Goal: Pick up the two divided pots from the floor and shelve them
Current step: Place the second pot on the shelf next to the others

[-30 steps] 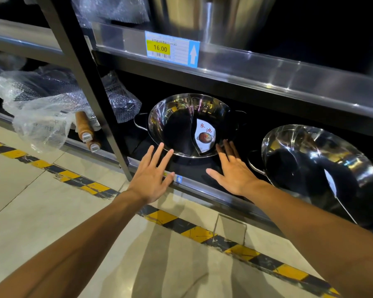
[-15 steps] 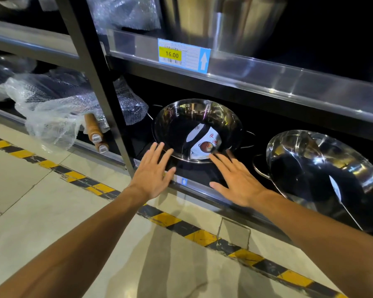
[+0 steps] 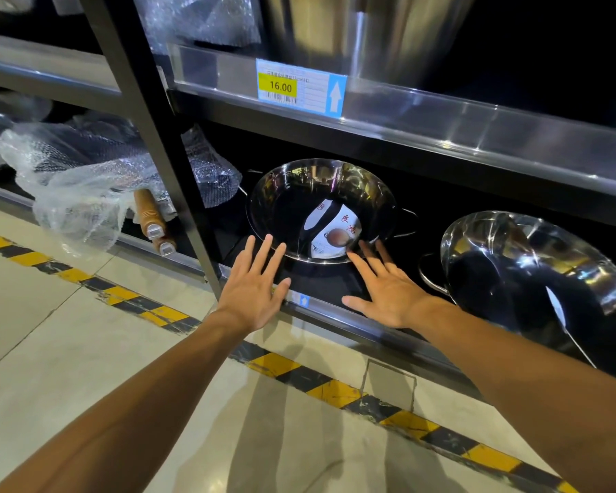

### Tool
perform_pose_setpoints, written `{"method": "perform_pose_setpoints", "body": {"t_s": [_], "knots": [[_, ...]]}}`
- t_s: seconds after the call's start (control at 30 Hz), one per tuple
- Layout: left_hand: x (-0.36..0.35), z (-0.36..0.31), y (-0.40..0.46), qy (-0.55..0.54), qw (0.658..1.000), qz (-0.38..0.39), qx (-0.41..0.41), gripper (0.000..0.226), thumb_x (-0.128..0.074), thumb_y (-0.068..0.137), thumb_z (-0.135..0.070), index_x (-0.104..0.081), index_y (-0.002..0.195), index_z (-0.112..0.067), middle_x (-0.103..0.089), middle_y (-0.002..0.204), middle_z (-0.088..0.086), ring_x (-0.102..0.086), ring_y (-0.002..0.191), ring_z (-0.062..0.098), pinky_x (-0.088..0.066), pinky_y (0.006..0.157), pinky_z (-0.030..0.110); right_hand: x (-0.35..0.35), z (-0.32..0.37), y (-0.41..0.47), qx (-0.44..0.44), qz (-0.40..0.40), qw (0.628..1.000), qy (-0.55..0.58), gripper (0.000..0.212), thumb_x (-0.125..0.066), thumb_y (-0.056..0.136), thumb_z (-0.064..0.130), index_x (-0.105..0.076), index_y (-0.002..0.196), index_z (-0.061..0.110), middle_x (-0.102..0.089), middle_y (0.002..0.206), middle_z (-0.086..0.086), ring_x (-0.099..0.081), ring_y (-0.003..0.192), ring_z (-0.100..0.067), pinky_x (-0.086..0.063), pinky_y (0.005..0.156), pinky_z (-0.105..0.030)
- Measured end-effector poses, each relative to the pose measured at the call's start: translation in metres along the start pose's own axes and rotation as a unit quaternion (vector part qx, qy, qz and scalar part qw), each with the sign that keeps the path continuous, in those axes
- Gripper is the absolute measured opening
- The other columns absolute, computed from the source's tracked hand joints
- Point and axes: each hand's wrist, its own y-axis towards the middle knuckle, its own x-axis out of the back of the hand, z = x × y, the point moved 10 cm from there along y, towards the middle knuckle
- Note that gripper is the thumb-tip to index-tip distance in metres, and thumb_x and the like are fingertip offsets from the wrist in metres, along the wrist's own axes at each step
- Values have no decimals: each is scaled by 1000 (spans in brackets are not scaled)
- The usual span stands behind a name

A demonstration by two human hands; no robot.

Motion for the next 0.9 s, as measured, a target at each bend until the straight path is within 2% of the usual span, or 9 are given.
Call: {"method": "perform_pose_setpoints", "body": {"t_s": [0.1,0.23,0.3,0.43,0.57,0.63,0.7,0.8,0.9], "knots": [[11,-8,0,-15,1000,-4,-3,73,-12,96,-58,-7,156,-18,0,165,10,12,150,30,-5,123,48,17,4,-9,13,-9,1000,27,84,-42,96,61,6,158,30,3,168,1,-1,154,-26,-14,123,-44],[31,-56,-4,-10,997,-32,-73,70,-20,99,-53,-15,156,-13,-9,164,11,3,151,31,-14,121,50,43,3,-52,60,-56,996,21,75,-43,100,50,0,159,30,0,167,7,-1,153,-19,-10,125,-40],[32,-92,-7,-25,993,-34,-112,68,-24,99,-50,-24,154,-10,-18,162,13,-5,151,33,-18,120,51,53,-13,-84,54,-85,994,37,70,-43,102,46,-5,159,31,-5,167,9,-4,152,-16,-6,124,-32],[16,-171,-24,-41,980,7,-195,67,-22,99,-53,-24,154,-14,-21,162,9,-6,151,29,-15,121,48,45,-85,-161,-28,-107,992,53,66,-42,102,47,-12,158,30,-12,166,9,-5,153,-14,-12,125,-37],[11,-222,-30,-35,971,26,-234,71,-16,97,-56,-17,156,-17,-16,164,6,0,152,27,-7,123,44,23,-177,-221,-137,-109,983,46,67,-34,101,54,-13,159,28,-14,166,4,-5,153,-23,-9,124,-39],[8,-244,-31,-4,965,28,-260,72,-14,96,-58,-11,157,-20,-10,165,4,4,151,26,-3,123,42,12,-221,-237,-195,-98,976,6,71,-28,99,60,-12,159,25,-14,166,-1,-3,153,-28,-7,124,-41],[8,-261,-30,-21,965,44,-257,75,-11,93,-62,-7,157,-23,-5,165,2,6,151,23,-2,123,40,11,-250,-251,-226,-86,970,-9,74,-25,97,63,-14,158,23,-16,165,-5,-4,152,-31,-7,124,-43],[9,-278,-26,-113,971,62,-202,79,-10,89,-65,-11,156,-24,-8,164,-1,4,151,21,-3,123,38,9,-281,-272,-266,-84,959,49,72,-32,99,59,-16,158,21,-11,166,-4,-3,152,-31,-9,124,-42],[-3,-301,-23,-105,969,66,-214,80,-9,89,-66,-11,157,-24,-5,165,4,5,151,22,-6,123,42,-5,-292,-282,-262,-72,958,86,71,-31,99,59,-15,159,24,-6,167,0,7,153,-23,-4,123,-39]]}}
